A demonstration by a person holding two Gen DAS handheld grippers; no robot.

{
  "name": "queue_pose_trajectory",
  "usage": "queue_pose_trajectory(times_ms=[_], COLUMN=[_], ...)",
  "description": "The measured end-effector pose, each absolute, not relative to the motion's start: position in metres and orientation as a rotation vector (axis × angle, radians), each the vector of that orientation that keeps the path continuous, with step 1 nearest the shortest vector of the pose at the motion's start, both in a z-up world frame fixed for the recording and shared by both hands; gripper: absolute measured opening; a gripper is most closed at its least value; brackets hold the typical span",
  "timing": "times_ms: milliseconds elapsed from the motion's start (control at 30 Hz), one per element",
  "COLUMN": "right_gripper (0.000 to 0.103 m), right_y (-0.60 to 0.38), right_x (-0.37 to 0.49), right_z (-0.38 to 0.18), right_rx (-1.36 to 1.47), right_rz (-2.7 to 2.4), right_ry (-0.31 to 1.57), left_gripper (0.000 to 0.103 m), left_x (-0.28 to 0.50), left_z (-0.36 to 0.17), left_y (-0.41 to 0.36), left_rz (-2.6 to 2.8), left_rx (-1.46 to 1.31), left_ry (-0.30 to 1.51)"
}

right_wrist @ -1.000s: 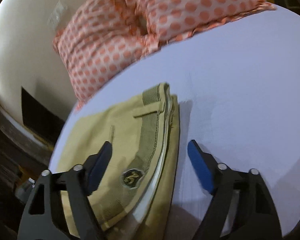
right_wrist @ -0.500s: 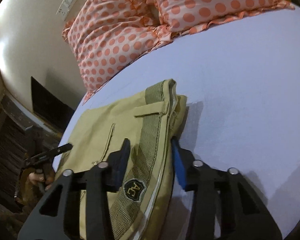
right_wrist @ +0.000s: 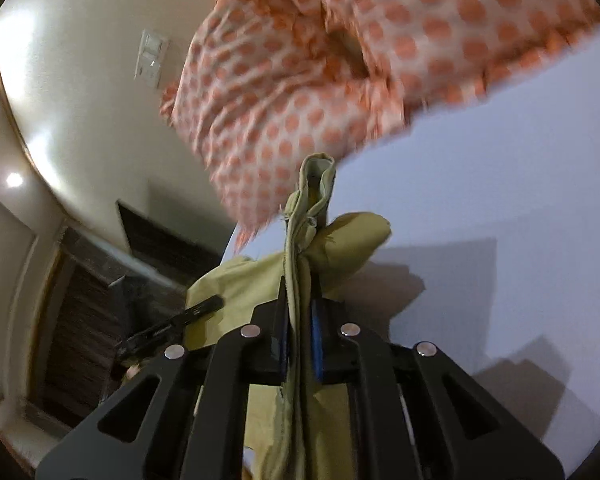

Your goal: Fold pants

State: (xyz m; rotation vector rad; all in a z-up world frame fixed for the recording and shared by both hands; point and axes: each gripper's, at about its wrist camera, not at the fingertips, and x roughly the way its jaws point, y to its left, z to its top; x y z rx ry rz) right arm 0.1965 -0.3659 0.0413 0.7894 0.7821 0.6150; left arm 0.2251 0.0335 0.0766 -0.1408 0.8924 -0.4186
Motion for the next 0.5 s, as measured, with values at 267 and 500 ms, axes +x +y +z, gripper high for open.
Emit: queue_pose_trajectory(times_ms=[267,500], right_gripper=[0.026,0.066], right_y=[-0.36,-0.35], right_x=[0.248,0.215], right_z=[0.032,0.047], right_rx=[0.415,0.569], right_rz=[0.116,0.398], right_ry=[0.896,0.835], left_gripper=[0.029,0.059], left_x=[0.274,0.215], left_z=[0.057,0.073], left_y=[0.028,0.038], left_rz=[-0.104,-0.389], left_rx=[0.004,-0.172], left_ry=[0.887,0.867])
